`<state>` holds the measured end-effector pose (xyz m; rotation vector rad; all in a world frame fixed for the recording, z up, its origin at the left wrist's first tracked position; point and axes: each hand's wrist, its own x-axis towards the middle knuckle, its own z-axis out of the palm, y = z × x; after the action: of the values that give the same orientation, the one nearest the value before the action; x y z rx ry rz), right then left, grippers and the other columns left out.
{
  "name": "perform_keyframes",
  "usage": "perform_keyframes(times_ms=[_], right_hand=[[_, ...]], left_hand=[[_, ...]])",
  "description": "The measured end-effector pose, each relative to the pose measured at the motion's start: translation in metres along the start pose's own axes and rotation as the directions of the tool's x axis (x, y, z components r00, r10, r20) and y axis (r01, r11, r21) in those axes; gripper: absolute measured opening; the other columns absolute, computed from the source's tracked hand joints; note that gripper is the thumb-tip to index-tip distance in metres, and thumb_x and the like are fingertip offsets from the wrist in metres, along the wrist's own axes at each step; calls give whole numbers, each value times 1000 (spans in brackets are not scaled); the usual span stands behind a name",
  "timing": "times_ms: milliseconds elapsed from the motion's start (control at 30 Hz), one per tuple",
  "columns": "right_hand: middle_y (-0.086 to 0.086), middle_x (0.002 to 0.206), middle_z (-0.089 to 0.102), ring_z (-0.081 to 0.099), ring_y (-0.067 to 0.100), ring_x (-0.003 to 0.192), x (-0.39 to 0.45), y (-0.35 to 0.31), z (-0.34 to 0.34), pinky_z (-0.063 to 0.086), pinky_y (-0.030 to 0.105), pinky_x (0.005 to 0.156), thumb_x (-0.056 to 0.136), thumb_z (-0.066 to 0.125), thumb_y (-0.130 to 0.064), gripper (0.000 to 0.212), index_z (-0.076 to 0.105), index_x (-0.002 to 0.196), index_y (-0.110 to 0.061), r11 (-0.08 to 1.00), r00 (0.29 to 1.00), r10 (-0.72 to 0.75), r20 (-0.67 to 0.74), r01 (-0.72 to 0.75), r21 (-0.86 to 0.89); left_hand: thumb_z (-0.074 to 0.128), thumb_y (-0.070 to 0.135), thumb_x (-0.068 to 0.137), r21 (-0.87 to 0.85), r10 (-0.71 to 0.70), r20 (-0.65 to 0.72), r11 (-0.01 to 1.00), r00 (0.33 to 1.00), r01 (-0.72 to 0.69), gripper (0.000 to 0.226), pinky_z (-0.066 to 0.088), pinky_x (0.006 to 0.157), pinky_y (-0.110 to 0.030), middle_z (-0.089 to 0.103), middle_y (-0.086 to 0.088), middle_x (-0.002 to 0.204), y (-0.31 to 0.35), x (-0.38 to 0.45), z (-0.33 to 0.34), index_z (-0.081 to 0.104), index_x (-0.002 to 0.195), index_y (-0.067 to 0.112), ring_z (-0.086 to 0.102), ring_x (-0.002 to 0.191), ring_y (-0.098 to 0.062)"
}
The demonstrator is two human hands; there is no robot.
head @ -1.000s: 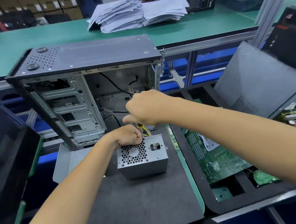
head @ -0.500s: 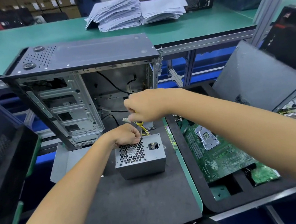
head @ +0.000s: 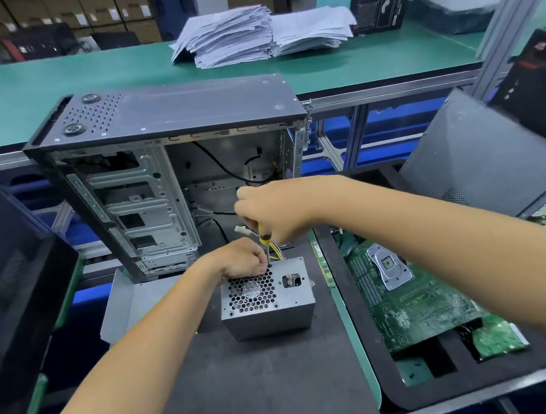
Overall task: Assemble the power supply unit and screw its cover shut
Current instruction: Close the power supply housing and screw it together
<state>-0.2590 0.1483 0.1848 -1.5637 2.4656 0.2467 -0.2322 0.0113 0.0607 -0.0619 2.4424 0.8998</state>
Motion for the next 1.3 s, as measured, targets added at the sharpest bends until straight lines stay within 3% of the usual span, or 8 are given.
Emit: perform_keyframes(times_ms=[100,200,367,533,633,733,1000,1300], right_hand=[[2,85,49,53,21,78,1,-4,-2,42,32,58,84,61,-10,10,54,78,-15,1000,995,21,-97,-21,7],[-4,68,27,36,15,57,2,-4,-1,24,25,45,88,62,-19,43,28,62,-21,997,983,66,-170,-72,-32],[1,66,33,40,14,55,8,-5,4,28,28,44,89,59,-23,39,30,64,-17,997,984,42,-172,-53,-60],[7,73,68,61,20,70,9,5,3,48,33,61,78,75,-36,33,66,74,-4,925,991,19,-133,33,378],[9,59,56,43,15,51,12,18,6,35,27,51,81,73,-33,42,57,66,3,791,973,146,-178,-8,611],[2,57,37,32,14,50,17,30,12,27,29,51,88,62,-34,44,38,60,-10,728,910,339,-239,-93,679],[17,66,64,57,22,50,36,52,71,44,27,55,82,51,-10,15,60,83,1,804,955,219,198,-292,518],[6,60,47,45,27,63,82,21,149,33,24,50,75,59,-3,13,57,63,-7,946,958,135,252,-200,253]], left_hand=[[58,4,88,-32,-10,-8,999,1000,10,25,35,45,-8,60,7,77,1,-1,1,62,67,16,48,53,3],[57,3,88,-29,-17,5,999,1000,17,27,34,44,-8,57,9,73,3,-2,-1,61,65,17,46,52,2],[56,6,89,-11,-12,14,1000,1000,13,19,34,45,-8,55,9,73,3,-5,-1,62,74,16,46,58,-1],[53,16,94,216,52,115,973,992,-76,16,39,66,-10,54,13,85,7,-9,-8,65,100,7,49,76,-5],[54,9,92,145,62,203,985,977,-93,30,32,51,-25,47,7,62,9,-13,-11,53,63,16,37,47,-5],[60,-1,89,-55,87,312,996,946,-73,23,27,49,-24,49,4,63,3,-20,-9,54,72,14,38,51,-7],[78,3,75,-78,143,655,990,742,-121,30,29,54,-27,54,15,54,-3,-30,18,54,73,21,43,51,-5],[81,3,72,-94,144,709,989,690,-110,40,24,50,-35,41,1,60,-11,-41,47,44,70,18,30,54,-19]])
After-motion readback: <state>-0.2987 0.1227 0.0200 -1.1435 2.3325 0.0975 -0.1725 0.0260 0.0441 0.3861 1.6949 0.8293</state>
